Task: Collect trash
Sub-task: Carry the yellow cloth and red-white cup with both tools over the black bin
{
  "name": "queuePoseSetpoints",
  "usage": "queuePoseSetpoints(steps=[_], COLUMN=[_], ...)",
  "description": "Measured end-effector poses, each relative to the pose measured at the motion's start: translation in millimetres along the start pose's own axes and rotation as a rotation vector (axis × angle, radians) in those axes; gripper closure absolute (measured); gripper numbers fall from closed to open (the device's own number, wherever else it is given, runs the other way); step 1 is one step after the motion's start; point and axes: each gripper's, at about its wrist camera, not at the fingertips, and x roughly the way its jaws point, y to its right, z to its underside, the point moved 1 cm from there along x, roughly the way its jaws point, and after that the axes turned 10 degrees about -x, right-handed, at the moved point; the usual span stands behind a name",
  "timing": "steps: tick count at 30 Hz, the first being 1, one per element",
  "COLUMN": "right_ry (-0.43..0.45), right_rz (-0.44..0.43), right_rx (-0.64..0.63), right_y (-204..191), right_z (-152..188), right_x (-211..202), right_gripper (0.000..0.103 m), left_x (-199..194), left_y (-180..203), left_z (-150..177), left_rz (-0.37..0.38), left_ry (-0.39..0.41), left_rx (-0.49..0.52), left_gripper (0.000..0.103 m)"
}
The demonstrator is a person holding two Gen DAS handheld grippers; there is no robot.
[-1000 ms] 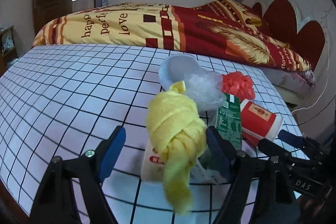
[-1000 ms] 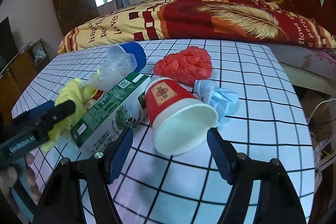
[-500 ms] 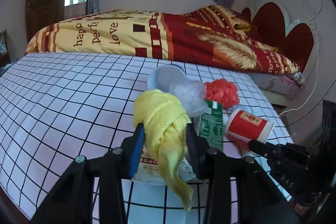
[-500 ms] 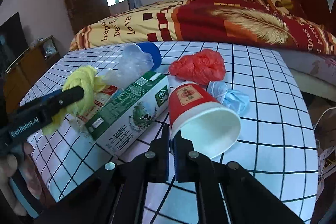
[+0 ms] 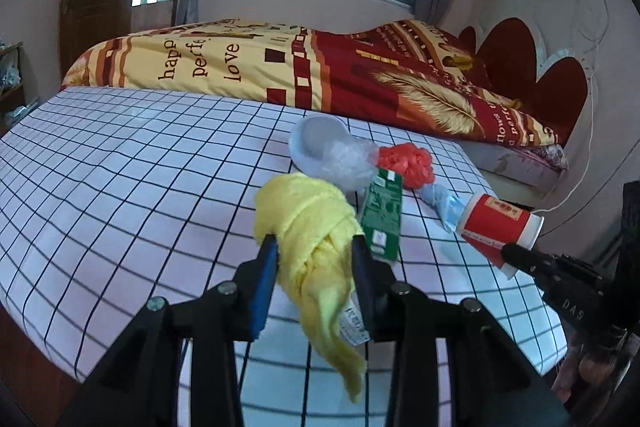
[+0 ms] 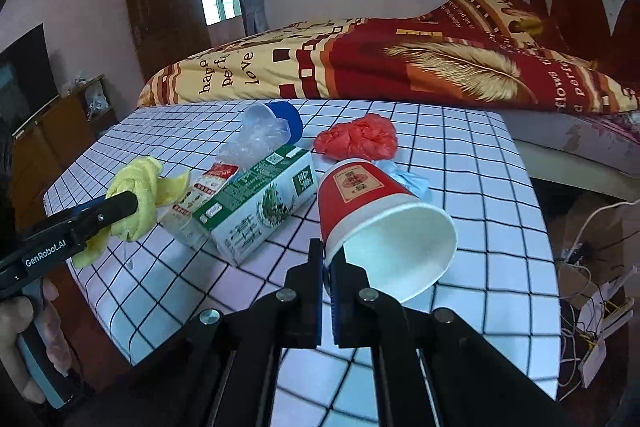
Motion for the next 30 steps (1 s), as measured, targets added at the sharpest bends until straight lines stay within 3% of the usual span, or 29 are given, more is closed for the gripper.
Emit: queuePoseSetpoints(steps=[30], right_ry=[0.009], right_rz=[0.129], right_rx=[0.053], right_y=[27.0], right_z=[75.0], right_x=[-114.7], right_gripper=[0.100], left_x=[-49.8], left_y=[50.2], left_z=[76.5], left_rz=[0.090], left_ry=[-0.081], left_rx=[0.113], left_gripper=[0.066])
